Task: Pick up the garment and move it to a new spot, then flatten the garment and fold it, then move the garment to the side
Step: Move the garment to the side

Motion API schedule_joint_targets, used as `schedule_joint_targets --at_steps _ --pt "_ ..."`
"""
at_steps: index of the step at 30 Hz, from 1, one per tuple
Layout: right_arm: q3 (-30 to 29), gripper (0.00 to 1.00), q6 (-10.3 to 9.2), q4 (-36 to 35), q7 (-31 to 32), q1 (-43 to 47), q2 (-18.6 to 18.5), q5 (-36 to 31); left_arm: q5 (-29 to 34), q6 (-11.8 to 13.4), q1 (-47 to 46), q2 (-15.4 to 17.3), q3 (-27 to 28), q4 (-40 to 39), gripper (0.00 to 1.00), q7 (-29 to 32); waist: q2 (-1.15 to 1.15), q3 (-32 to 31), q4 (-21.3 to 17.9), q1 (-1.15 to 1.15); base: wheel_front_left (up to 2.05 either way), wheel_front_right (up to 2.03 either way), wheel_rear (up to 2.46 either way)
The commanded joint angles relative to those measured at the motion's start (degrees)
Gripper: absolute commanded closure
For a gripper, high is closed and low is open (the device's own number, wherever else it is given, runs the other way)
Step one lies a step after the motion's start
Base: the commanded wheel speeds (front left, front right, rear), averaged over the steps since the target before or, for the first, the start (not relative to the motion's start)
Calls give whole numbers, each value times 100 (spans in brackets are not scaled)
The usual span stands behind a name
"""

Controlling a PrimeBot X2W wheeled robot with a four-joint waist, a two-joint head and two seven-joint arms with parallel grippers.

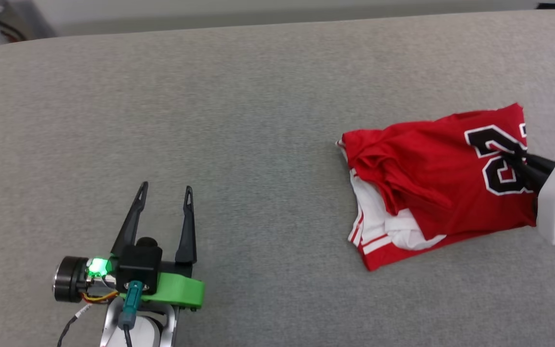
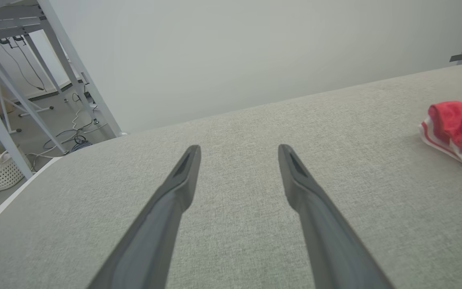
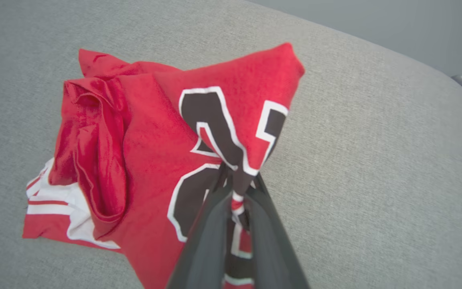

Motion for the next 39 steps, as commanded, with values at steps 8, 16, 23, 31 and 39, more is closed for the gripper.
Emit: schedule_joint_targets --at_steps 8,16,23,31,39 --pt "-306 100 -5 115 -106 -367 -99 -318 112 35 -342 199 63 -187 0 -34 0 681 -731 0 0 0 0" --pt "-655 100 -5 1049 -271 -935 -569 -751 193 6 -656 380 5 -397 0 -34 0 1289 -593 0 0 0 0" --pt "-1219 100 -5 2217 -422 -1656 -716 -1293 222 108 -842 518 -14 -638 0 -34 0 1845 -449 0 0 0 0" --pt "-1614 100 -5 2979 -542 -2044 -656 -1749 212 189 -913 591 -69 -741 0 -34 0 1995 -382 0 0 0 0" --pt "-1760 0 -5 3291 -859 -2127 -435 -1846 167 269 -904 614 -133 -667 0 -34 0 1740 -335 0 0 0 0"
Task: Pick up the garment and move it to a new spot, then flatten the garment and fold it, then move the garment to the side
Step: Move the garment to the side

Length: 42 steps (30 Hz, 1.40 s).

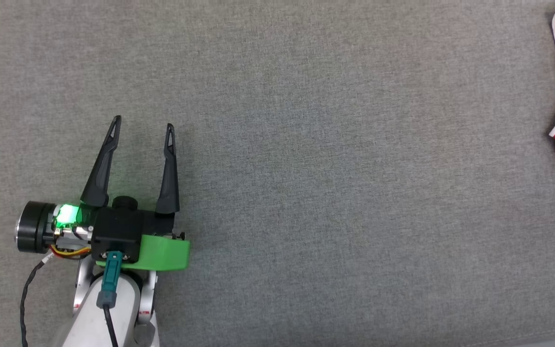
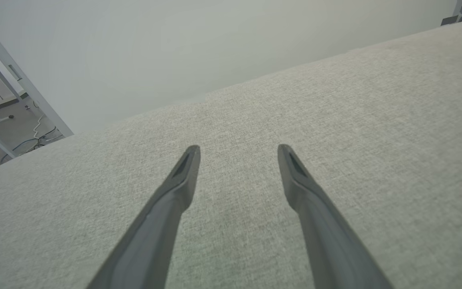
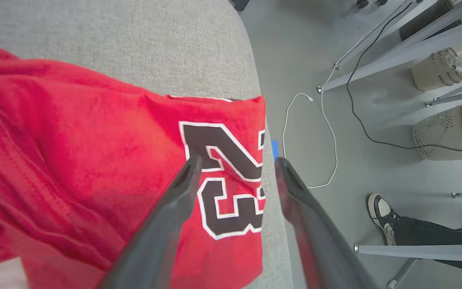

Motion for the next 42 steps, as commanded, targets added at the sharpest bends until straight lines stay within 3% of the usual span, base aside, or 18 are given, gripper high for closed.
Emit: schedule_joint_targets --at_steps 1,5,9,12,18,25,31,42 --pt "-75 0 -5 1 -160 -76 -20 -53 -26 45 -76 18 -23 33 0 -33 0 -171 52 0 0 0 0" --pt "-245 0 -5 -255 -855 114 -53 -346 -74 75 -7 -37 -98 130 0 -33 0 -508 170 0 0 0 0" --pt "-715 0 -5 -681 -1700 335 239 -692 -152 128 145 -95 -113 228 0 -33 0 -904 291 0 0 0 0" --pt "-1108 0 -5 -1162 -2226 575 638 -982 -251 147 292 -141 -77 288 0 -33 0 -1179 398 0 0 0 0" --pt "-1403 0 -5 -2460 -2695 1289 1634 -1451 -376 128 513 -254 -27 394 0 -33 0 -1625 642 0 0 0 0" --pt "-1292 0 -5 -3689 -3045 2351 2709 -1867 -474 22 699 -397 55 538 0 -33 0 -2053 941 0 0 0 0" --pt "-927 0 -5 -3811 -3116 3326 3331 -1917 -490 -49 834 -507 153 650 0 -33 0 -2351 1096 0 0 0 0" --pt "-942 0 -5 -3768 -3136 4564 3952 -1787 -534 -224 1186 -678 316 782 0 -33 0 -2749 1160 0 0 0 0"
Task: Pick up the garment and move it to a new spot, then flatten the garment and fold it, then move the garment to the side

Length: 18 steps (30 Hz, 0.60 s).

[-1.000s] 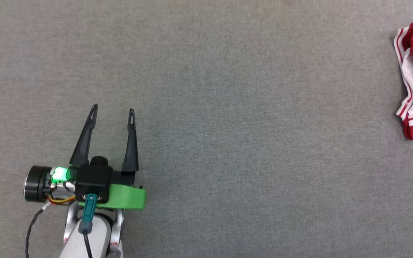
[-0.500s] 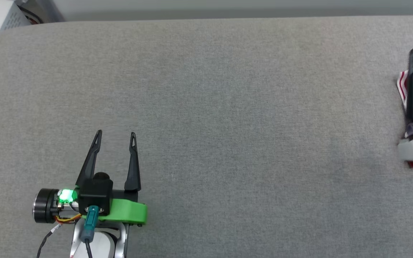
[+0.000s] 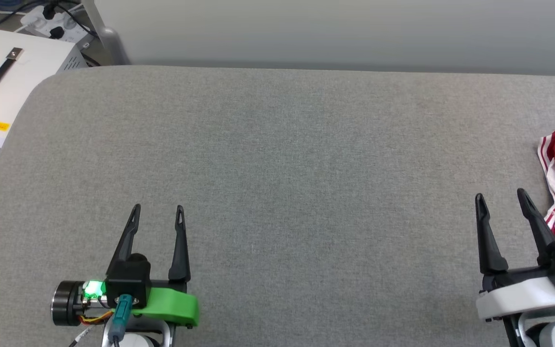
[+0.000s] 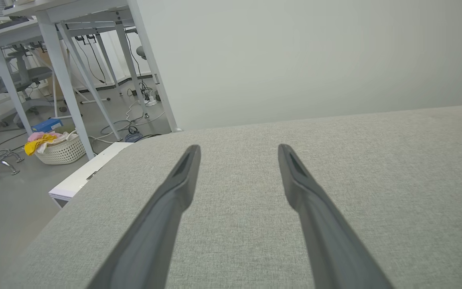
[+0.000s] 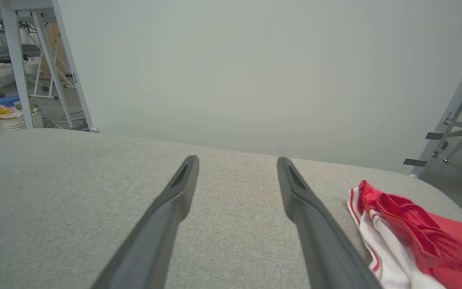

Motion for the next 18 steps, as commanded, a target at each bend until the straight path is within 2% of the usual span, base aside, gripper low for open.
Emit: schedule_joint_targets --at_steps 1,9,18 --pt "-25 0 -4 -79 -51 143 48 24 -46 -59 96 -37 42 7 0 -33 0 -110 34 1 0 0 0" --pt "-7 0 -4 -299 -51 598 181 22 -57 -314 235 -104 133 -11 0 -33 0 -212 7 1 0 0 0" --pt "25 0 -4 -386 -52 733 258 0 36 -430 353 -169 214 -53 0 -33 0 -230 -47 1 0 0 0"
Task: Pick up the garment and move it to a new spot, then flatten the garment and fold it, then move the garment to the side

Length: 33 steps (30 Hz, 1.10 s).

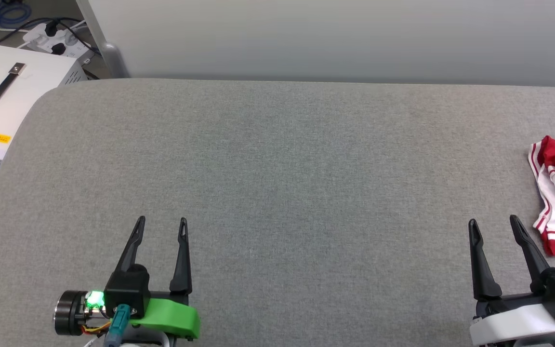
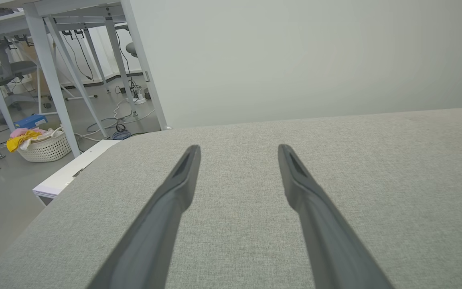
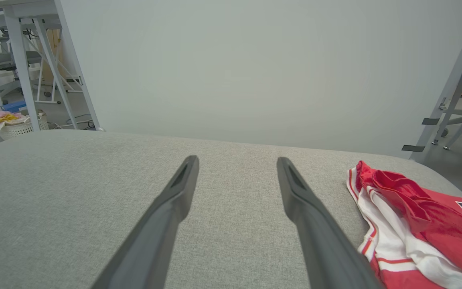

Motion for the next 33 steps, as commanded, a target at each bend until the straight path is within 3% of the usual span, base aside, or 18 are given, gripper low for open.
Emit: schedule_joint_targets --at_steps 1,8,9,33 --pt "4 0 -4 -34 -52 81 15 -31 69 -43 87 -28 35 -9 0 -34 0 -5 -4 1 0 0 0" --pt "22 0 -4 -21 -52 125 65 79 107 -88 113 -82 79 3 0 -34 0 7 -35 1 0 0 0" --pt "19 100 0 -13 1 86 59 53 62 -51 36 -62 64 3 100 0 0 6 -36 1 0 0 0" --pt "52 100 0 74 254 -31 82 -48 120 -129 4 -137 189 -24 100 255 0 -83 -84 1 0 0 0"
